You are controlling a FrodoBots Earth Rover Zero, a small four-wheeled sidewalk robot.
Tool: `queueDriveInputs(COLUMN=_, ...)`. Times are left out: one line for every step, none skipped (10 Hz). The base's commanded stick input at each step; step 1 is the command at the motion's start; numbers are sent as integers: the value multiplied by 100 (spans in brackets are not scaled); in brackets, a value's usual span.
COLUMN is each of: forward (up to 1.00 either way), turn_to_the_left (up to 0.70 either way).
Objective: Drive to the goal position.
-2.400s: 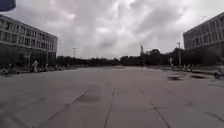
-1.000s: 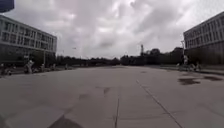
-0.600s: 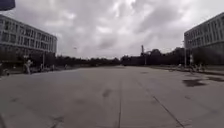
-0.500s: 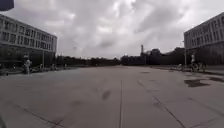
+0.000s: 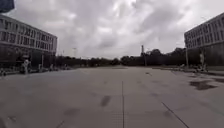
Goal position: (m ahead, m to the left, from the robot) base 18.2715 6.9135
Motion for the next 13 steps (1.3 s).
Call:
queueDriveInputs(forward=70, turn_to_the_left=-7)
queueDriveInputs(forward=70, turn_to_the_left=0)
queueDriveInputs(forward=70, turn_to_the_left=0)
queueDriveInputs(forward=70, turn_to_the_left=0)
queueDriveInputs(forward=70, turn_to_the_left=0)
queueDriveInputs(forward=70, turn_to_the_left=0)
queueDriveInputs(forward=70, turn_to_the_left=0)
queueDriveInputs(forward=70, turn_to_the_left=0)
queueDriveInputs(forward=70, turn_to_the_left=0)
queueDriveInputs(forward=70, turn_to_the_left=0)
queueDriveInputs(forward=70, turn_to_the_left=0)
queueDriveInputs(forward=70, turn_to_the_left=0)
queueDriveInputs(forward=70, turn_to_the_left=0)
